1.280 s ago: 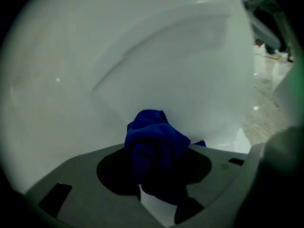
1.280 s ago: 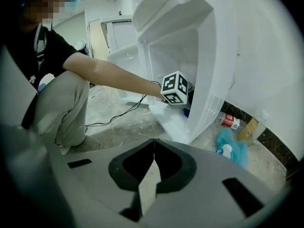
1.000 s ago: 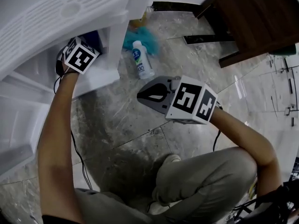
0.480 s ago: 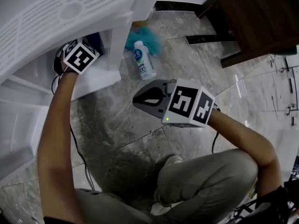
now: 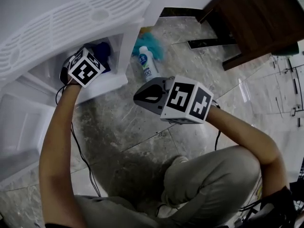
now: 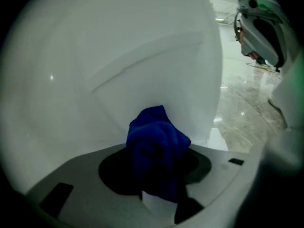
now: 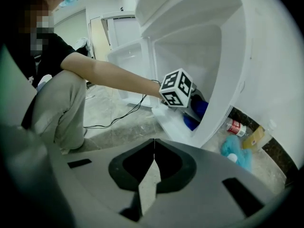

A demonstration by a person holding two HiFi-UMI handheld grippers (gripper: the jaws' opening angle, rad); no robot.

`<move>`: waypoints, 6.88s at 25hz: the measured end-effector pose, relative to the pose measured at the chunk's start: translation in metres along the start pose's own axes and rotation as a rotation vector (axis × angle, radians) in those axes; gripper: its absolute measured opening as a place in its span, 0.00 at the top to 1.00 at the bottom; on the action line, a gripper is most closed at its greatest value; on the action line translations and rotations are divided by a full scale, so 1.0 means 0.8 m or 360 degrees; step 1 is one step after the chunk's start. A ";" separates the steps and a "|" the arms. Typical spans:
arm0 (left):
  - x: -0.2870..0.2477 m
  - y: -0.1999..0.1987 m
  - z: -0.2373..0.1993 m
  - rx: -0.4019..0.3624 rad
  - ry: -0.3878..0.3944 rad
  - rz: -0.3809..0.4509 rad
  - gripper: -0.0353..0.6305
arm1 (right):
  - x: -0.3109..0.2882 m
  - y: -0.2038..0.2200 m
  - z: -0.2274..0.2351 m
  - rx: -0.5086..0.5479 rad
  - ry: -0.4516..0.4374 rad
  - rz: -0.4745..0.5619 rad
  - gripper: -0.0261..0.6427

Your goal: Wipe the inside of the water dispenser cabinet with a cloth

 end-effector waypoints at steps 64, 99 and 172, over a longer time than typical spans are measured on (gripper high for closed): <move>0.205 -0.104 -0.097 0.1238 -0.0562 0.1681 0.71 | 0.055 0.013 0.009 -0.0198 0.0094 0.0117 0.96; 0.341 0.022 0.146 -0.0490 -0.0291 0.0855 0.70 | 0.024 -0.197 -0.071 -0.0598 -0.0305 0.0573 0.45; 0.268 0.177 0.129 0.0850 0.0129 0.0714 0.94 | -0.262 -0.275 0.159 0.0157 0.0870 0.0229 0.73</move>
Point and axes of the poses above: the fingertips, and each gripper's own axes: x backward along the fingers, z to its right, y out of its underside, the point moved 5 cm from there along x, backward along the fingers, and after that the axes turned 12 degrees about -z, right-handed, at the moved point
